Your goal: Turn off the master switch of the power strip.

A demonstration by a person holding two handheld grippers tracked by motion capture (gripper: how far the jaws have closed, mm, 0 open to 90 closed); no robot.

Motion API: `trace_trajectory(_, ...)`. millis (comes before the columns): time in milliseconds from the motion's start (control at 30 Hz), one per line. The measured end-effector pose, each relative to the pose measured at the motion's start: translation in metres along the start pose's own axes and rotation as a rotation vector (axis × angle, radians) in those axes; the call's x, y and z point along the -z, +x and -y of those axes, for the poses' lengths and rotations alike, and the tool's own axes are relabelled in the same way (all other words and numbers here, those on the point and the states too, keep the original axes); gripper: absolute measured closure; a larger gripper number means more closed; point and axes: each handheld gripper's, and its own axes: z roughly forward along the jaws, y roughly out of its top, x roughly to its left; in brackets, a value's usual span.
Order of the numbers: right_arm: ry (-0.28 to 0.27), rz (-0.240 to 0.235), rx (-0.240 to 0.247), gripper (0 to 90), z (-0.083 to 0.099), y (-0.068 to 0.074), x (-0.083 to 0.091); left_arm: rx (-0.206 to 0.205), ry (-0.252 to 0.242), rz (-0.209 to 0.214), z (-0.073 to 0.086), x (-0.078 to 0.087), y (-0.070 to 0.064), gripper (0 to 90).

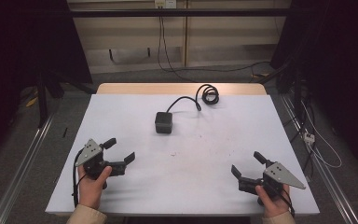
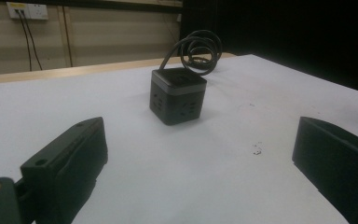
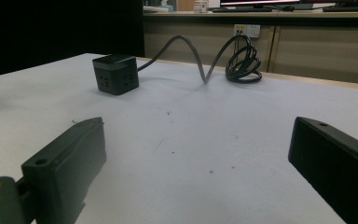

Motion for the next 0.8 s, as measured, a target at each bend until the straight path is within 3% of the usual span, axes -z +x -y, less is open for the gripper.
trace_trajectory(800, 0.000, -0.007, 0.002, 4.0, 0.000, 0.000, -0.001, 0.013, 0.062, -0.011, -0.014, -0.046, -0.004, 4.0)
